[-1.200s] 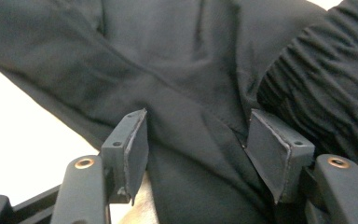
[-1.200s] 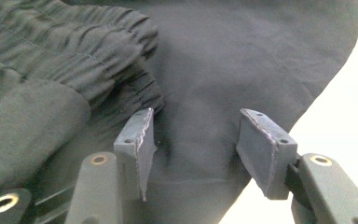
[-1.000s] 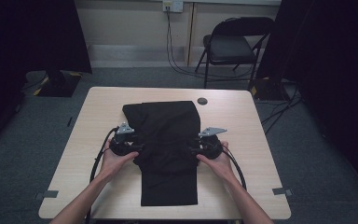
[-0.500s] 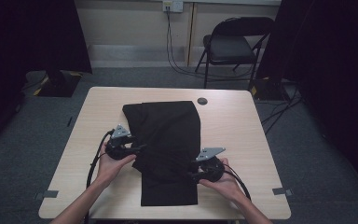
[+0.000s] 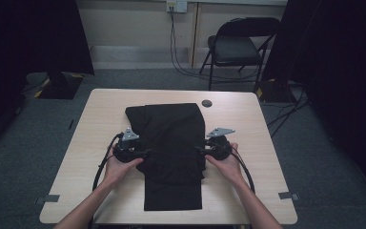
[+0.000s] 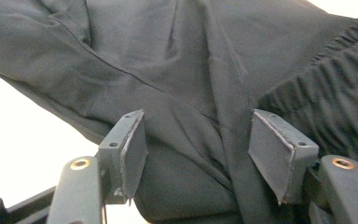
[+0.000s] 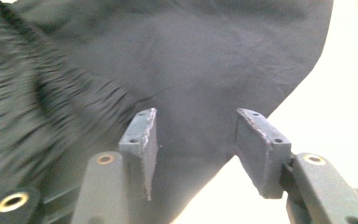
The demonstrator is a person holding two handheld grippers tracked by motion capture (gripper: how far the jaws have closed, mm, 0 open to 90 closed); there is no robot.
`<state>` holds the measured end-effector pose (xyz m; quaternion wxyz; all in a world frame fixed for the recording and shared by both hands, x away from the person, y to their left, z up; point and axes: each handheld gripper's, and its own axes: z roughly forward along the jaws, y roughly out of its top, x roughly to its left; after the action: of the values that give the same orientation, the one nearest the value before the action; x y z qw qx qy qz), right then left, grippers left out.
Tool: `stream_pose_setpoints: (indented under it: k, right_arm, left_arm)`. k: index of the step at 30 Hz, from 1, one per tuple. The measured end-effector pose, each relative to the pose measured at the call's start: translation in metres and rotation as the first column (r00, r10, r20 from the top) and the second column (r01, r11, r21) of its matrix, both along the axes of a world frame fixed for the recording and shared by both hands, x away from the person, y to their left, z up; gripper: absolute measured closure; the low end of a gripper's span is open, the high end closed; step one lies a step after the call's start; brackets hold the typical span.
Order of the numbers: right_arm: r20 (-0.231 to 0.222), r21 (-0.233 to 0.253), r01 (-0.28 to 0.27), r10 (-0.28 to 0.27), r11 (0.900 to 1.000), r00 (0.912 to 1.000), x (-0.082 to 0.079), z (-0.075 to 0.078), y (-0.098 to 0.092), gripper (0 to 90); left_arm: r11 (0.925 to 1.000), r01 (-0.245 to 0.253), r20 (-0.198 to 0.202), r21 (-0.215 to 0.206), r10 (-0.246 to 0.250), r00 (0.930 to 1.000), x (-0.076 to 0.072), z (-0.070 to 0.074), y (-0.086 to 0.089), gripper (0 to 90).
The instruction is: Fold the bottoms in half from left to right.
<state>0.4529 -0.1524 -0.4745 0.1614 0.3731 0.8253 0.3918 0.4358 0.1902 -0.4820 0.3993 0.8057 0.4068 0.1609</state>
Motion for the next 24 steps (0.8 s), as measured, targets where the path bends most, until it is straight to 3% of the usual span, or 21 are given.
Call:
stream_pose_setpoints:
  k: [5, 10, 12, 20, 22, 24]
  right_arm:
    - [0.006, -0.013, -0.013, 0.013, 1.0, 0.9999, 0.005, -0.009, 0.02, 47.1]
    - [-0.015, 0.039, -0.047, 0.048, 0.998, 0.9987, 0.0, -0.008, 0.016, 46.3]
    - [-0.02, 0.066, -0.073, 0.074, 0.995, 0.997, -0.005, -0.006, 0.014, 45.8]
    - [0.005, 0.094, -0.173, 0.173, 0.98, 0.9848, -0.037, 0.01, 0.008, 44.4]
    - [0.003, 0.102, -0.184, 0.185, 0.977, 0.9827, -0.045, 0.012, 0.006, 43.9]
    - [0.002, 0.097, -0.205, 0.206, 0.974, 0.9786, -0.053, 0.013, 0.005, 43.2]
  left_arm:
    - [0.9997, 0.018, 0.002, 0.014, -0.018, 0.9998, -0.002, -0.002, -0.003, 36.5]
    - [0.9994, 0.035, 0.006, 0.006, -0.035, 0.9994, -0.009, 0.001, -0.002, 35.9]
    - [0.9984, 0.056, 0.007, 0.004, -0.056, 0.9984, -0.013, 0.003, -0.002, 35.9]
    - [0.9895, 0.143, 0.015, -0.024, -0.143, 0.9897, -0.038, 0.013, 0.0, 34.6]
    - [0.9908, 0.135, 0.041, -0.013, -0.134, 0.9901, -0.04, 0.014, 0.003, 33.9]
    - [0.9946, 0.096, 0.032, -0.041, -0.094, 0.995, -0.037, 0.014, 0.006, 33.8]
